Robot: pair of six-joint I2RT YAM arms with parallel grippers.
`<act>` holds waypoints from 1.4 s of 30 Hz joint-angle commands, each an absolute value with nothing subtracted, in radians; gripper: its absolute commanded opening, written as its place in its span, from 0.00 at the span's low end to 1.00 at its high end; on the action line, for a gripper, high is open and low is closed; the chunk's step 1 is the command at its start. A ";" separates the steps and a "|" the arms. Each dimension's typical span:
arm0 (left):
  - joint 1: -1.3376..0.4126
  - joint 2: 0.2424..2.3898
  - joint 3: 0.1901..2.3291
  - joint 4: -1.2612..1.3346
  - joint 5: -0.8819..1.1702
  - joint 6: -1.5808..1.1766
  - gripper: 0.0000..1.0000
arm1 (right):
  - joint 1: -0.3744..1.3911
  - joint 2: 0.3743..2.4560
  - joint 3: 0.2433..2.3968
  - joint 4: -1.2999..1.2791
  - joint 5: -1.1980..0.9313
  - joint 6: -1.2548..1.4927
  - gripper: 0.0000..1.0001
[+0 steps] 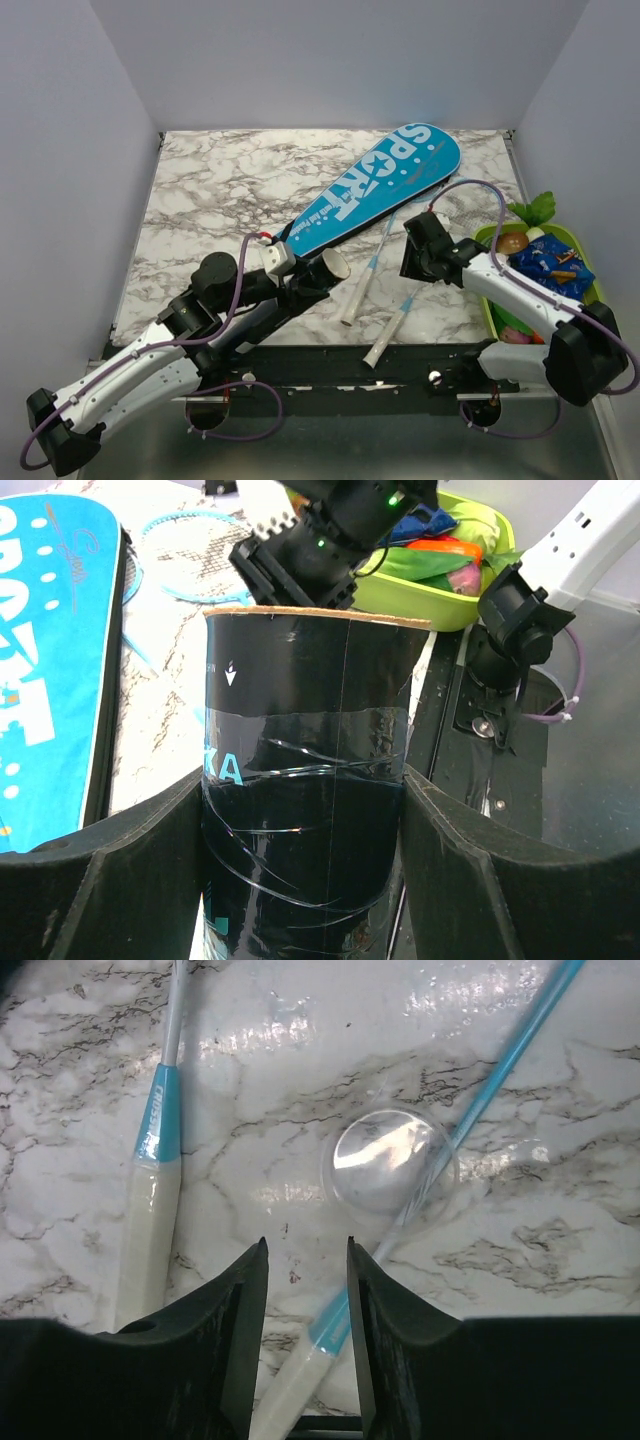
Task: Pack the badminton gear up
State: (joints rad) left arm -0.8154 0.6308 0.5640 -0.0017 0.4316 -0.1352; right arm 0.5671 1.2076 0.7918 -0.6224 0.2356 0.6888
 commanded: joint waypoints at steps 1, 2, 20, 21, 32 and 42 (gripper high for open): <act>-0.816 0.603 0.594 0.003 0.407 -0.144 0.00 | 0.551 1.299 0.801 -0.538 0.216 0.701 0.44; -0.816 0.603 0.594 0.002 0.405 -0.144 0.00 | 0.549 1.318 0.804 -0.534 0.216 0.707 0.43; -0.816 0.586 0.595 0.002 0.407 -0.143 0.00 | 0.535 1.520 0.864 -0.506 0.224 0.707 0.34; -0.816 0.584 0.594 0.002 0.405 -0.143 0.00 | 0.534 1.528 0.865 -0.506 0.225 0.707 0.33; -0.815 0.589 0.595 0.002 0.402 -0.143 0.00 | 0.534 1.555 0.865 -0.506 0.232 0.698 0.26; -0.816 0.591 0.595 0.002 0.400 -0.141 0.00 | 0.534 1.569 0.865 -0.495 0.210 0.692 0.06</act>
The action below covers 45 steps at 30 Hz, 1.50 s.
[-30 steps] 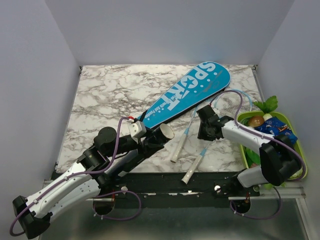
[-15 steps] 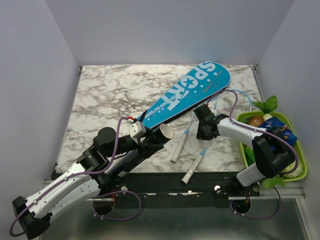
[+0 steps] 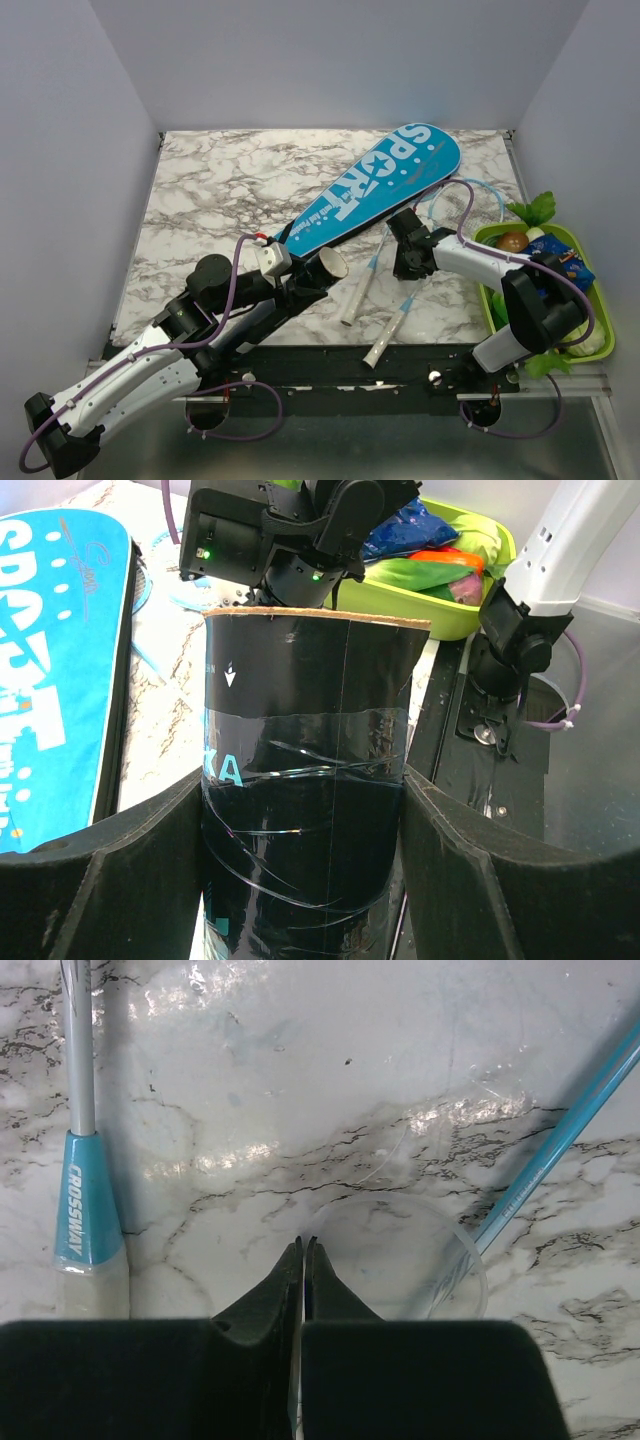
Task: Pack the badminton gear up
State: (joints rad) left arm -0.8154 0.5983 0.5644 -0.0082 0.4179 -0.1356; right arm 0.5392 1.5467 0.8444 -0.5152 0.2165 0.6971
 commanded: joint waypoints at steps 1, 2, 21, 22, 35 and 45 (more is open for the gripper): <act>-0.815 0.592 0.595 0.002 0.400 -0.141 0.00 | 0.534 1.569 0.867 -0.494 0.210 0.692 0.04; -0.816 0.591 0.595 0.002 0.400 -0.141 0.00 | 0.534 1.568 0.865 -0.494 0.209 0.692 0.02; -0.816 0.614 0.597 0.002 0.396 -0.137 0.00 | 0.535 1.194 0.951 -0.565 0.011 0.577 0.00; -0.816 0.621 0.600 0.002 0.405 -0.137 0.00 | 0.535 1.165 0.954 -0.565 -0.039 0.568 0.00; -0.818 0.729 0.618 -0.015 0.557 -0.158 0.00 | 0.535 0.879 1.086 -0.614 -0.547 0.450 0.01; -0.825 0.772 0.621 -0.005 0.684 -0.163 0.00 | 0.545 0.905 1.098 -0.534 -0.867 0.420 0.00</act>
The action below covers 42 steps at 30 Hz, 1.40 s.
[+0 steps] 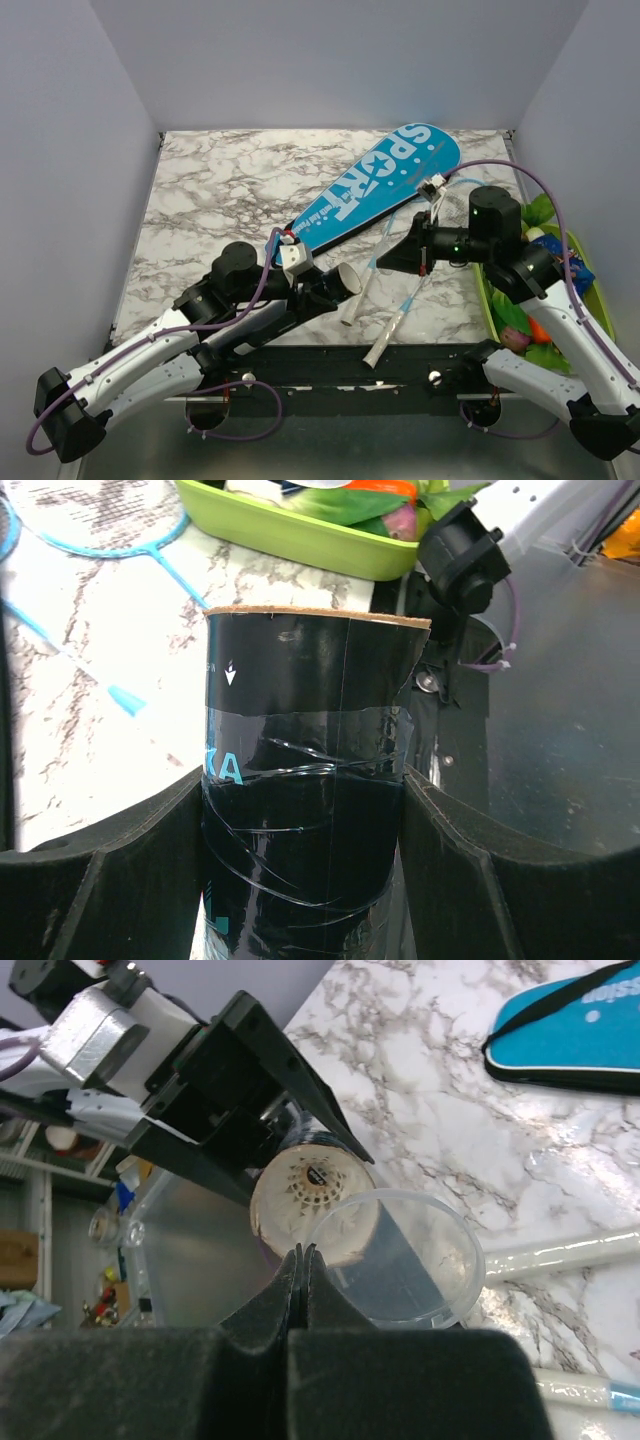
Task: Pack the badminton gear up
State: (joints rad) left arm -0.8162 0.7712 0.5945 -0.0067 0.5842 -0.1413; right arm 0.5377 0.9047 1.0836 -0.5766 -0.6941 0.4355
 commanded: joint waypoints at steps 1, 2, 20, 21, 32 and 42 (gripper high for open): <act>-0.828 0.772 0.617 -0.005 0.695 -0.164 0.00 | 0.548 0.907 1.097 -0.526 -0.894 0.422 0.00; -0.827 0.770 0.615 0.020 0.718 -0.166 0.00 | 0.546 0.908 1.094 -0.519 -0.906 0.429 0.01; -0.831 0.752 0.611 0.035 0.738 -0.170 0.00 | 0.689 0.954 1.002 -0.354 -0.911 0.532 0.00; -0.831 0.753 0.611 0.037 0.739 -0.172 0.00 | 0.692 0.954 0.999 -0.350 -0.910 0.534 0.01; -0.830 0.742 0.607 0.038 0.741 -0.172 0.00 | 0.732 0.980 0.974 -0.302 -0.887 0.563 0.00; -0.831 0.729 0.606 0.038 0.738 -0.170 0.00 | 0.759 0.996 0.963 -0.273 -0.870 0.581 0.01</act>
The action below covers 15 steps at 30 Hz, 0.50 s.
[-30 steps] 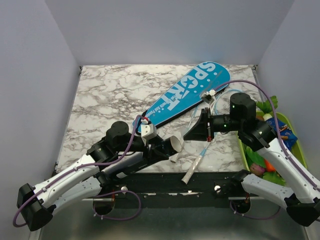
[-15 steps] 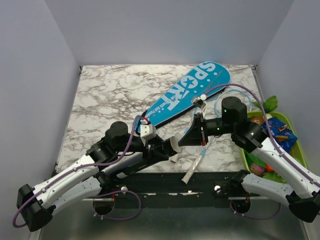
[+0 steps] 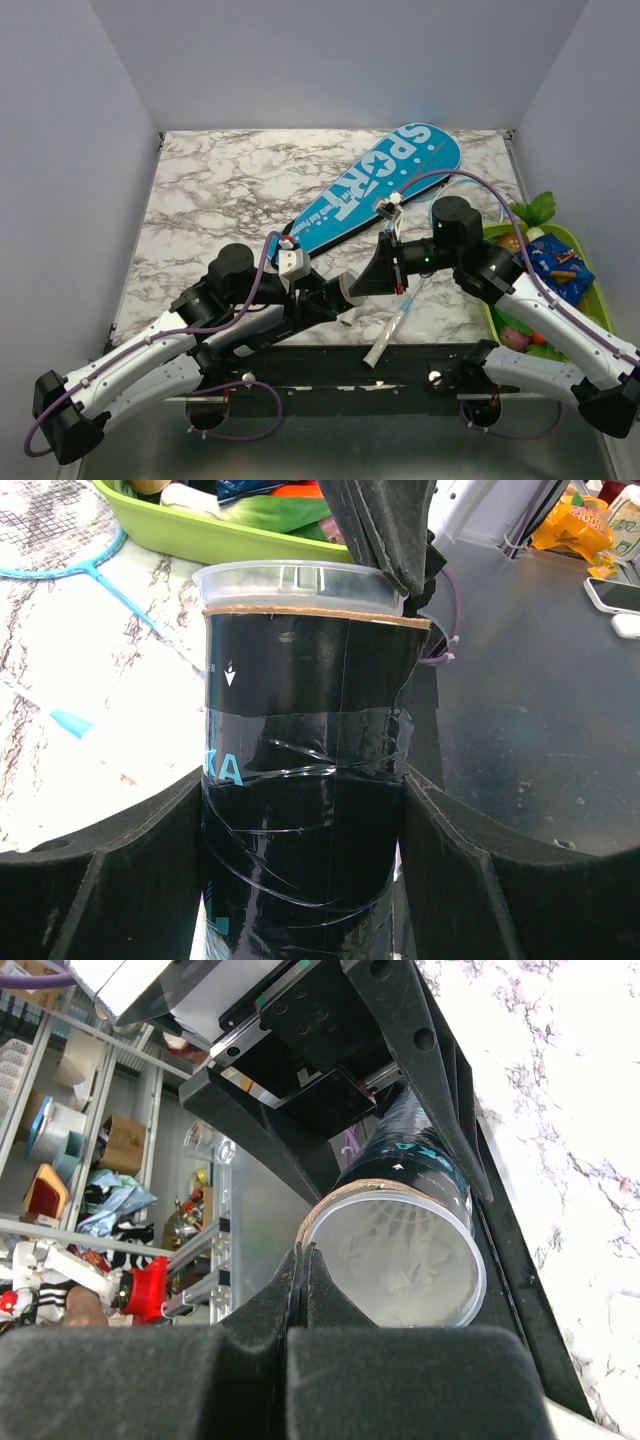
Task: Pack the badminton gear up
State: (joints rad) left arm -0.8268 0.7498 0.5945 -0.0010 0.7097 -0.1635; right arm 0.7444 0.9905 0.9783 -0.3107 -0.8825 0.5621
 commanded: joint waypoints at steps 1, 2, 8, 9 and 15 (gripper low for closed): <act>-0.831 0.727 0.604 0.038 0.738 -0.170 0.00 | 0.761 0.994 0.959 -0.268 -0.870 0.583 0.01; -0.831 0.729 0.606 0.038 0.736 -0.170 0.00 | 0.762 0.994 0.956 -0.265 -0.868 0.586 0.01; -0.830 0.726 0.606 0.038 0.738 -0.169 0.00 | 0.770 1.000 0.951 -0.250 -0.868 0.594 0.01; -0.830 0.726 0.606 0.038 0.736 -0.167 0.00 | 0.772 1.002 0.950 -0.245 -0.871 0.597 0.01; -0.831 0.723 0.606 0.035 0.736 -0.167 0.00 | 0.779 1.009 0.948 -0.216 -0.881 0.614 0.00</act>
State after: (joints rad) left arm -0.8268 0.7422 0.5945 -0.0010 0.7097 -0.1635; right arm 0.7670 1.0016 0.9611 -0.2550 -0.8795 0.5949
